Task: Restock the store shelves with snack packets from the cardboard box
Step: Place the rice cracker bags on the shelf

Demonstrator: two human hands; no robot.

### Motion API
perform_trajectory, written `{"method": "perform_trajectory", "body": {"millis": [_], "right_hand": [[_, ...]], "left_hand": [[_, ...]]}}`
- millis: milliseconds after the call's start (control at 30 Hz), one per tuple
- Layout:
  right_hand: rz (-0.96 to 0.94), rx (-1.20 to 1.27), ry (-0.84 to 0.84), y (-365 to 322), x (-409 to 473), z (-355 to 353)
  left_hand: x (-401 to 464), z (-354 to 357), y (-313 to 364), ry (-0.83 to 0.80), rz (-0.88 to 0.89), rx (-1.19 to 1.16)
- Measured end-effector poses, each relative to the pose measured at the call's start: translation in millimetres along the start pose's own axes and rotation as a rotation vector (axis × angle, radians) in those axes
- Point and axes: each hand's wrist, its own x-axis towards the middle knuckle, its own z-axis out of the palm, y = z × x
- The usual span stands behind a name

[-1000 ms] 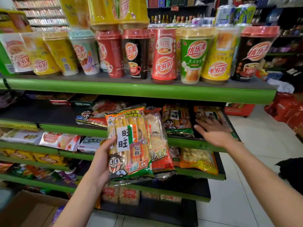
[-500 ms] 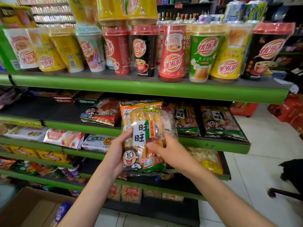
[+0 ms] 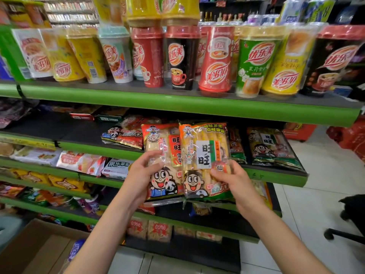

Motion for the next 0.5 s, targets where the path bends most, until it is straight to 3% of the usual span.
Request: {"method": "perform_trajectory", "body": {"millis": [300,500], "right_hand": [[-0.003,0.021,0.038,7,-5,-23],[0.032,0.176,0.025,4,-6,-26]], "left_hand": [[-1,-11,-15,-0.096,0.018,0.054],[-4,-3,-21,-0.223,0.113,0.119]]}}
